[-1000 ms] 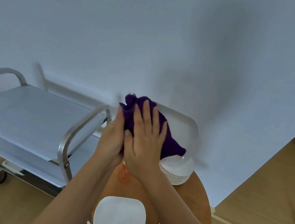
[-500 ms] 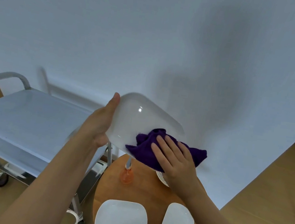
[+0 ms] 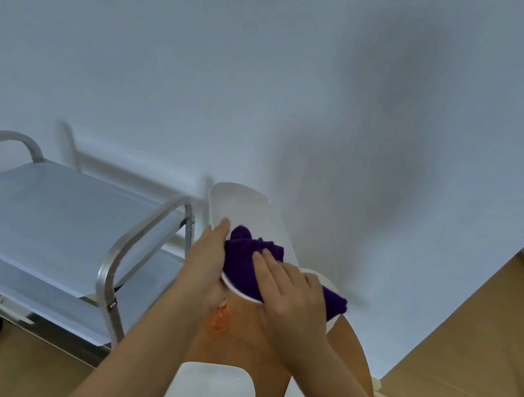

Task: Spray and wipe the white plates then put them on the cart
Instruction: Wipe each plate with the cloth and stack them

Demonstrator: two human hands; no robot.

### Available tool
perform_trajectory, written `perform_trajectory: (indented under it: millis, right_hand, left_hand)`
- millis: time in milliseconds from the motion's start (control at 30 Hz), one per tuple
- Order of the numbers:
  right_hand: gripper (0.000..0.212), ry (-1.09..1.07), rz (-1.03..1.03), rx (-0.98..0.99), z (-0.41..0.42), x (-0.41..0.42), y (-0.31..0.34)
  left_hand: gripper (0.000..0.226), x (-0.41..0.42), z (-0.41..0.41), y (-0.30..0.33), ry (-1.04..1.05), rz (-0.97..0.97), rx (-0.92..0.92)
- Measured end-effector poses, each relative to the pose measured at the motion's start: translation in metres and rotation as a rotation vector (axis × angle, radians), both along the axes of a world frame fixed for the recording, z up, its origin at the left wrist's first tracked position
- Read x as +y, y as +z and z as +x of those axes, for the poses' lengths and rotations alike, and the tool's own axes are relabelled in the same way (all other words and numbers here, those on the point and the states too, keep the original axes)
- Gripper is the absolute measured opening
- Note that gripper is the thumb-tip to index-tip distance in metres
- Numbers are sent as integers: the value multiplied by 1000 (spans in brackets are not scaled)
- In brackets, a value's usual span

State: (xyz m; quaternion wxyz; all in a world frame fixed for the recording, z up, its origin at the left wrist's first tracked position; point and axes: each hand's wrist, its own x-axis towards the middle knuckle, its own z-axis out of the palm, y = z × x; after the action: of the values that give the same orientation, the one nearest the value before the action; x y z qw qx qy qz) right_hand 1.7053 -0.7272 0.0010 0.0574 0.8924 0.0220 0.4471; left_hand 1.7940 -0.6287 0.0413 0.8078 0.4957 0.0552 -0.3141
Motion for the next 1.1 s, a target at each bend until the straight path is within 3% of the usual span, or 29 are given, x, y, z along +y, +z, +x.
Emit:
perform_trajectory:
  millis: [100, 300, 467, 567, 667, 733, 800, 933, 1033, 1100]
  right_hand:
    - [30, 85, -40, 4, -7, -6, -7]
    - [30, 268, -222, 70, -19, -32, -4]
    - [31, 250, -100, 71, -20, -43, 0]
    - [37, 293, 256, 217, -21, -32, 3]
    - [30, 281, 988, 418, -21, -26, 18]
    - [28, 316, 1281, 461, -17, -30, 17]
    - [42, 416, 1467, 510, -14, -29, 14]
    - [59, 479, 1824, 565, -6, -29, 7]
    - [61, 299, 1957, 466, 2, -30, 5]
    - [51, 99, 2005, 276, 9, -30, 4]
  left_hand:
    - [38, 13, 9, -4, -70, -8, 16]
    - [56, 48, 34, -7, -726, -26, -73]
    - [44, 57, 40, -14, -771, 5, -68]
    - [67, 49, 40, -17, -622, -85, 44]
    - [89, 35, 34, -24, -493, -27, -235]
    - [83, 28, 24, -27, -417, 22, -488]
    - [64, 27, 21, -30, -356, 52, -584]
    - [45, 28, 21, -33, -329, -21, -480]
    - [48, 22, 21, -32, -243, -12, -400]
    - [50, 20, 22, -26, -222, 8, -390]
